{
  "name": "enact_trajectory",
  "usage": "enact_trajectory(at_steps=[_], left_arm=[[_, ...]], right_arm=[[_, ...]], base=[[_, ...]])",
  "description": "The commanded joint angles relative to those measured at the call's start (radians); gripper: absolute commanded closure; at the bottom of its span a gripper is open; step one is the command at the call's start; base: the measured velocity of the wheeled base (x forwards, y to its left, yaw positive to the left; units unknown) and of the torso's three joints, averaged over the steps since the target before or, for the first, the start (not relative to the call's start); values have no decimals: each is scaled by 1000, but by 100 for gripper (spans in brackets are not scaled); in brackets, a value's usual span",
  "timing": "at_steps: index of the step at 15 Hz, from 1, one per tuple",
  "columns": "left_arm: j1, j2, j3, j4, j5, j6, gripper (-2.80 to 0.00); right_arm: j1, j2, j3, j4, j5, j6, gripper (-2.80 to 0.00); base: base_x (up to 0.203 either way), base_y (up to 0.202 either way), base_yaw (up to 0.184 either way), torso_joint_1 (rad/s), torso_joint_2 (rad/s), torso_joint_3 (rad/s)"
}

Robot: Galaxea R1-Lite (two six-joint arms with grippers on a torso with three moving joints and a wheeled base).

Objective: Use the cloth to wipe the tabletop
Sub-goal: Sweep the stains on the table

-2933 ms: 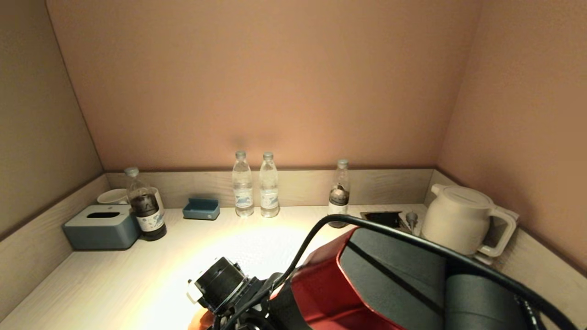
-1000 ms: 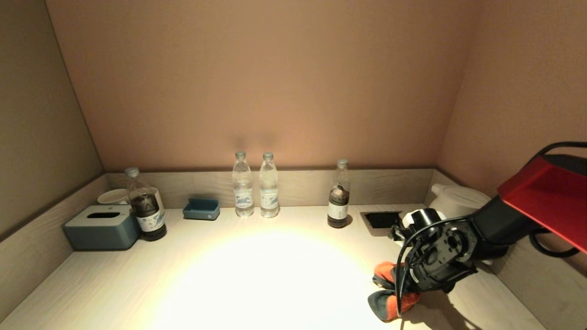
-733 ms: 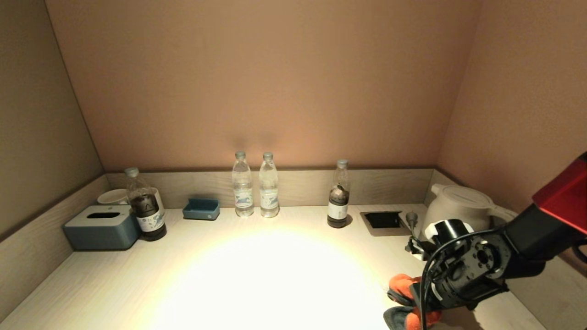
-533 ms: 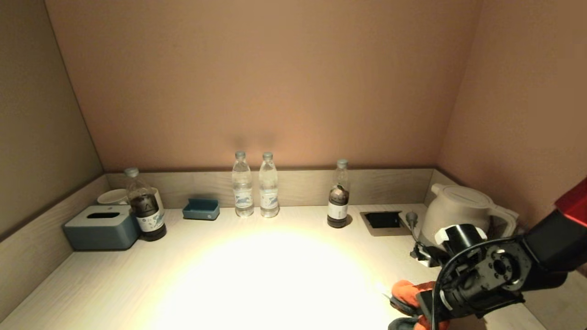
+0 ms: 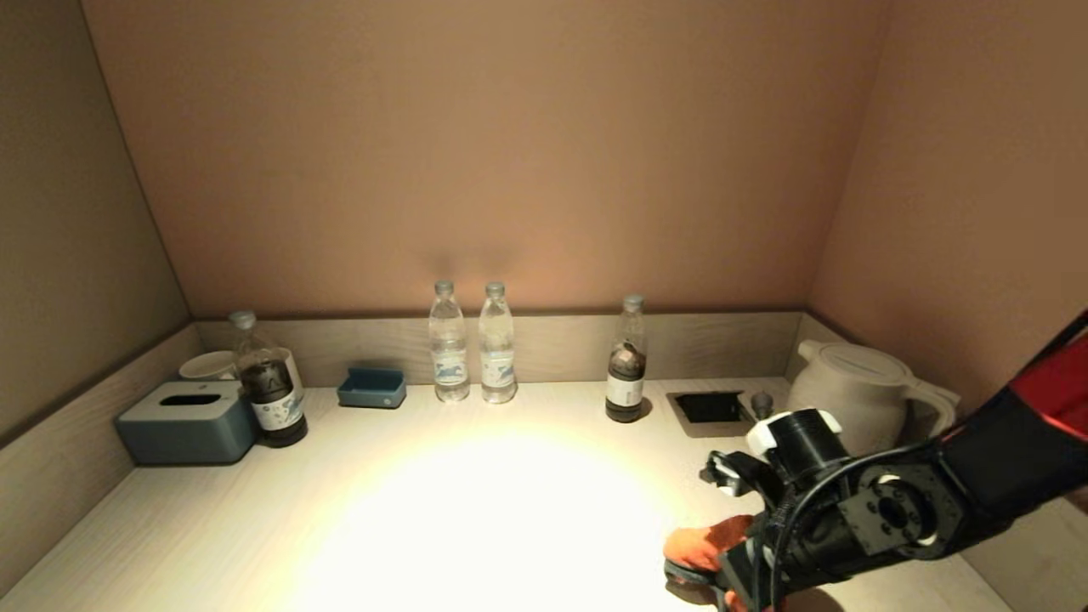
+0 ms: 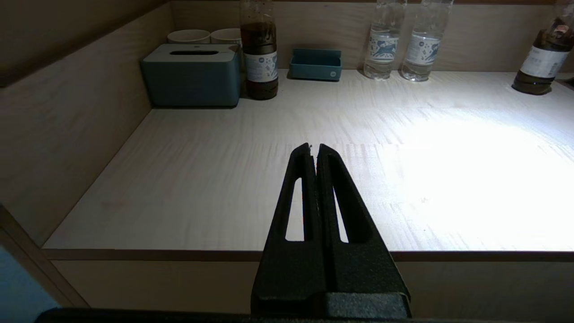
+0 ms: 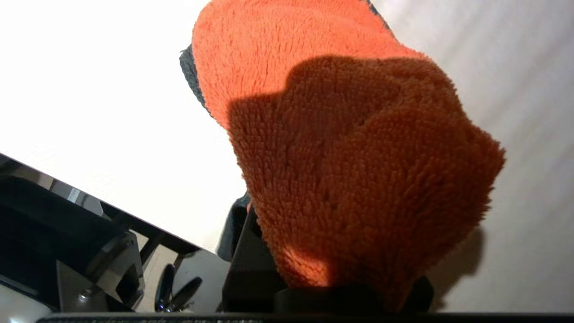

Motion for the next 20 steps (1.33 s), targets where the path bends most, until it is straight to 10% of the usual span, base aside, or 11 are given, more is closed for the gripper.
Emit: enact_trajectory(at_steps=[1, 8, 15, 20], left_arm=[[0, 0, 0, 0, 0, 0, 0], [0, 0, 0, 0, 0, 0, 0], [0, 0, 0, 0, 0, 0, 0], [0, 0, 0, 0, 0, 0, 0]], right_arm=[[108, 61, -85, 1, -42, 147, 0], [289, 214, -303, 68, -154, 278, 0], [538, 434, -948, 479, -263, 404, 0], [558, 499, -967, 519, -269, 406, 0]], base=[[0, 0, 0, 0, 0, 0], [0, 0, 0, 0, 0, 0], [0, 0, 0, 0, 0, 0], [0, 0, 0, 0, 0, 0]])
